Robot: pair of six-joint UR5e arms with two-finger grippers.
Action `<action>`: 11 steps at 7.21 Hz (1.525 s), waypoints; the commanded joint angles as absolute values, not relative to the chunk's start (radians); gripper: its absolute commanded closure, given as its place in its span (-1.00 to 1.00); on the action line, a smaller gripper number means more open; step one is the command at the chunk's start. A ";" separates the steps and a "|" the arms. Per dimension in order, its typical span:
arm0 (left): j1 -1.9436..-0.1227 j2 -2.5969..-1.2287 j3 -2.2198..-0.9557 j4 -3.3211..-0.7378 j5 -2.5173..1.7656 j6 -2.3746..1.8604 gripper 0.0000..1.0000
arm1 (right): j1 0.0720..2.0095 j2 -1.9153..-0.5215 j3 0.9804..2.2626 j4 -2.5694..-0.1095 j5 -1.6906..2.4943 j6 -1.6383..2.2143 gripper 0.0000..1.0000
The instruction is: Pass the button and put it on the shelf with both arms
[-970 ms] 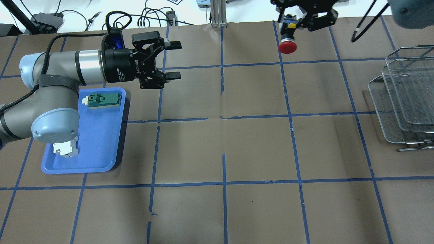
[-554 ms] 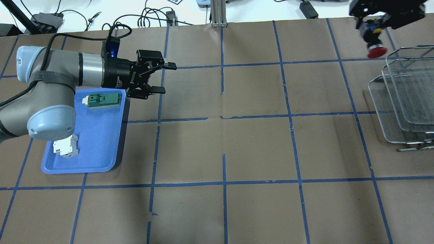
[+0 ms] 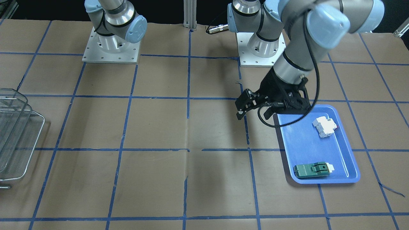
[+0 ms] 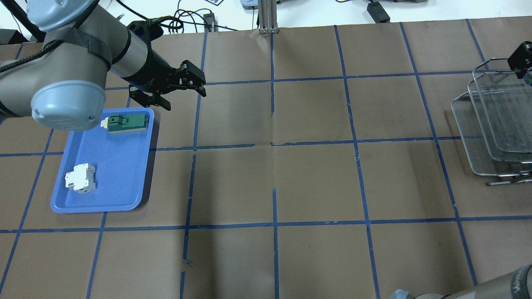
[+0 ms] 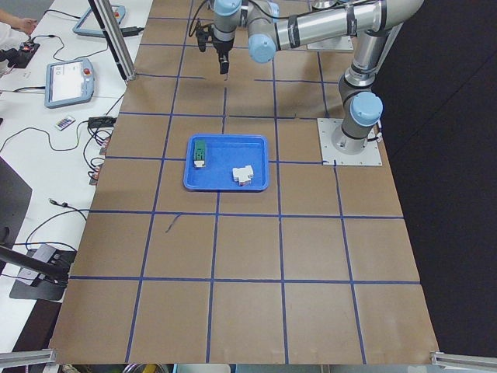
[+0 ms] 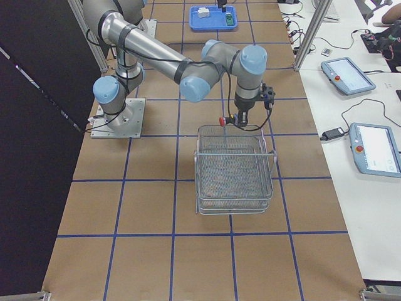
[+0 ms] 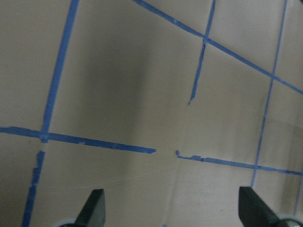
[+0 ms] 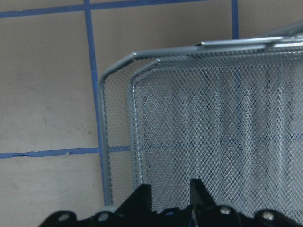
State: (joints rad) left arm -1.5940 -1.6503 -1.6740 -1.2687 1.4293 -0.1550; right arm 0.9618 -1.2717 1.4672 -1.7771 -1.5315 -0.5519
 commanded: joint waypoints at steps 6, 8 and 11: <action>-1.600 -1.585 -1.506 -1.628 1.563 -0.005 -1.00 | 1.075 -1.472 1.467 -1.572 -1.529 -0.455 -1.00; -1.563 -1.557 -1.514 -1.621 1.516 0.076 -1.00 | 1.225 -1.593 1.470 -1.447 -1.514 -0.215 -1.00; -1.545 -1.543 -1.514 -1.618 1.519 0.138 -1.00 | 1.542 -1.600 1.477 -1.456 -1.534 0.177 -1.00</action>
